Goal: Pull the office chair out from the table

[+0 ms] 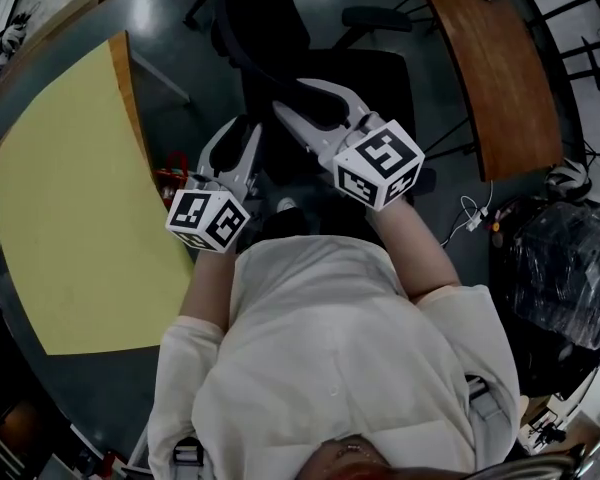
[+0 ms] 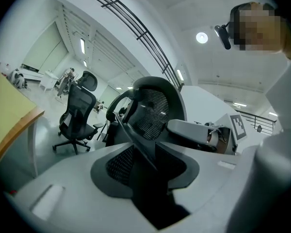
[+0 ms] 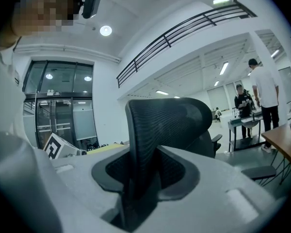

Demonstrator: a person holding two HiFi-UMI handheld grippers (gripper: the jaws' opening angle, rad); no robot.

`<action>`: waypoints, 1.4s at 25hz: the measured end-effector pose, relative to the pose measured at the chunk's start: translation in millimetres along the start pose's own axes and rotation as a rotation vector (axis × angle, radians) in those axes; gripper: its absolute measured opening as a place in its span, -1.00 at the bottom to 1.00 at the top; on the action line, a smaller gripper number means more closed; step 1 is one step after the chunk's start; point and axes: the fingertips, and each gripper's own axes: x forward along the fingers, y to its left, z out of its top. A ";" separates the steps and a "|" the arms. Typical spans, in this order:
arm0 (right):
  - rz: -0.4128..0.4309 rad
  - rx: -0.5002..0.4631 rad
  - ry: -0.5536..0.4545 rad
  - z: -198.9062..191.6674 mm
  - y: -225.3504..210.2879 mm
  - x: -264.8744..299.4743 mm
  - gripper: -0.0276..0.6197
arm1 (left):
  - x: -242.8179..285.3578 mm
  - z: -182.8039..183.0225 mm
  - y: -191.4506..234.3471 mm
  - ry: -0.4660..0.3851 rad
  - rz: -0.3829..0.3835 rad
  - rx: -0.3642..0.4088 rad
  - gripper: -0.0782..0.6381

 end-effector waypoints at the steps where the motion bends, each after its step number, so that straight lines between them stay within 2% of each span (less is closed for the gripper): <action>1: 0.009 -0.002 0.001 0.0 3.6 2.3 -0.55 | -3.4 1.1 1.9 -0.003 0.008 0.001 -0.37; 22: 0.227 -0.019 0.034 -16.0 92.9 56.7 -0.51 | -93.4 19.5 55.1 -0.121 0.213 -0.031 -0.40; 27: 0.244 -0.025 0.041 -15.7 114.8 71.2 -0.51 | -115.3 28.3 68.3 -0.140 0.240 -0.041 -0.40; 31: 0.245 -0.038 0.026 -16.6 124.4 74.0 -0.47 | -126.7 30.0 71.6 -0.146 0.270 -0.021 -0.40; 35: 0.221 -0.094 0.023 -16.1 126.0 74.2 -0.41 | -131.9 32.5 72.5 -0.157 0.302 0.008 -0.41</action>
